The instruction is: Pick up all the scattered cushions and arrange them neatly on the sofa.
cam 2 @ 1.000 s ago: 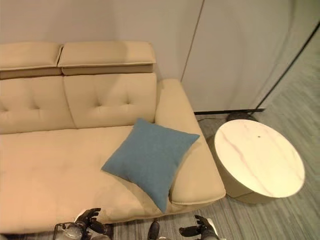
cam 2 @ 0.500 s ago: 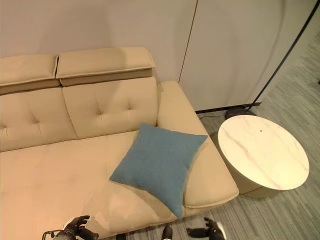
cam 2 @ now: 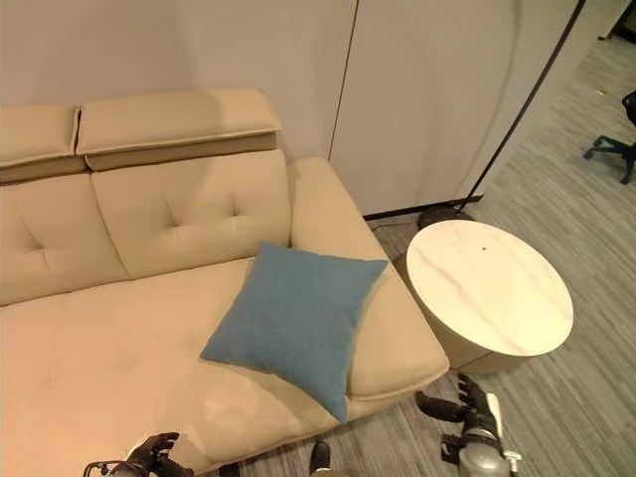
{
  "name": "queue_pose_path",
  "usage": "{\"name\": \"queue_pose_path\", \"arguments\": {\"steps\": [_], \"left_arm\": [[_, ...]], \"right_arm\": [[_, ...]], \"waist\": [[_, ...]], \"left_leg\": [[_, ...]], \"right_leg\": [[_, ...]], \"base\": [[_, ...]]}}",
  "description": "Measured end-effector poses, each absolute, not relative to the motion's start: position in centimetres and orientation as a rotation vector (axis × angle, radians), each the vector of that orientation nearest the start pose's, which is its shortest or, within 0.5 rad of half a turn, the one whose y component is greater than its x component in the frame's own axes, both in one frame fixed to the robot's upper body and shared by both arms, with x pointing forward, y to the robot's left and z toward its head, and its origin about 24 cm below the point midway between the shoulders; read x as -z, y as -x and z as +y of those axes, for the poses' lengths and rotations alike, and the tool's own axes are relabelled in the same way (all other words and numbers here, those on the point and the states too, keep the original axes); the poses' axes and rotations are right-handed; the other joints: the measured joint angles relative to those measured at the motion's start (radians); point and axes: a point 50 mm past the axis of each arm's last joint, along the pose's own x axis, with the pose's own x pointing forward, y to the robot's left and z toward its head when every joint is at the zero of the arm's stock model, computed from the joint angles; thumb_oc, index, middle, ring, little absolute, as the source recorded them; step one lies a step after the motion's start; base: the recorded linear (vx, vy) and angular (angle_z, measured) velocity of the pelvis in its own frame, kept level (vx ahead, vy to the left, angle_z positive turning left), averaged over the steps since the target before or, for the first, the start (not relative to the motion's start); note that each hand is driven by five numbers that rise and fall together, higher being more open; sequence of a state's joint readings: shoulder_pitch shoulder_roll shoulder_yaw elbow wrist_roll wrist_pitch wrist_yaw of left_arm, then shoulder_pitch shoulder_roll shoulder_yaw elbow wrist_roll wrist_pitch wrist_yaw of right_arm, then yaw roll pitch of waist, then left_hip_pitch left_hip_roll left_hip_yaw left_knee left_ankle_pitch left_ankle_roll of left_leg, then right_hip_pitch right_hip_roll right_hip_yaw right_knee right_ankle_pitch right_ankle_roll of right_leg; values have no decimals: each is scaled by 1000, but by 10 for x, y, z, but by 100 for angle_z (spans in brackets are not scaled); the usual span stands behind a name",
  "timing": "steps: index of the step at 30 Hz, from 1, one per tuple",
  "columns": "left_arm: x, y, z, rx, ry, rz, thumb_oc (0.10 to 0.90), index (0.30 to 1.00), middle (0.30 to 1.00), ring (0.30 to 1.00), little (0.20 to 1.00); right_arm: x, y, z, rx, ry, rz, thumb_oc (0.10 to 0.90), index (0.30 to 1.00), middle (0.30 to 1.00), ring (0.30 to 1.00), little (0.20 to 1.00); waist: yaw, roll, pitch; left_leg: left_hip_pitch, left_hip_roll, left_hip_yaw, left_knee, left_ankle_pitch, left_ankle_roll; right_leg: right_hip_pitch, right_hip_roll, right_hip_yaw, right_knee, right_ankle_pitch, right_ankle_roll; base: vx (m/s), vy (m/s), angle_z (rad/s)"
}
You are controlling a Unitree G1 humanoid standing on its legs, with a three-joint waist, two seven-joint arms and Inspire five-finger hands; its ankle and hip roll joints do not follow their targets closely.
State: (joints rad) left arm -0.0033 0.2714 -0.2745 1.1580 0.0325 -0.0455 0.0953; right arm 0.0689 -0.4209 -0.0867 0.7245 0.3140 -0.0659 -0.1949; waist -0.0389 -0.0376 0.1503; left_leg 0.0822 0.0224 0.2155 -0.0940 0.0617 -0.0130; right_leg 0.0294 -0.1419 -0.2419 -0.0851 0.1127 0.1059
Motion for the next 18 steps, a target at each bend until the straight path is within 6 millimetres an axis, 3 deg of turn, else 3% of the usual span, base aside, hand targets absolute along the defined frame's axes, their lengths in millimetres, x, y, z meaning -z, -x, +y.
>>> {"name": "queue_pose_path", "arguments": {"steps": [4,8,18], "left_arm": [[157,-105,221,67,-473,1110,800,900,900,900,900],[158,-100,218,73,-461,1106,800,900,900,900,900],[157,-101,222,63,-473,1103,800,900,900,900,900]], "right_arm": [[77,-183,-285,552,-77,560,800,900,900,900,900],[76,-195,-271,501,-121,535,800,900,900,900,900],[84,-204,-242,411,-133,569,800,900,900,900,900]], "waist": [[26,30,-14],[46,44,-22],[84,37,-20]], "left_leg": [[5,-2,-4,-1,-5,2],[3,-4,-14,1,-5,2],[-26,-7,-52,4,-2,1]], "right_leg": [[12,-1,-5,-6,1,2],[17,-3,-22,-6,0,2],[9,-4,-58,-6,-1,1]], "base": [[49,19,4],[22,10,10],[-10,20,11]]}}
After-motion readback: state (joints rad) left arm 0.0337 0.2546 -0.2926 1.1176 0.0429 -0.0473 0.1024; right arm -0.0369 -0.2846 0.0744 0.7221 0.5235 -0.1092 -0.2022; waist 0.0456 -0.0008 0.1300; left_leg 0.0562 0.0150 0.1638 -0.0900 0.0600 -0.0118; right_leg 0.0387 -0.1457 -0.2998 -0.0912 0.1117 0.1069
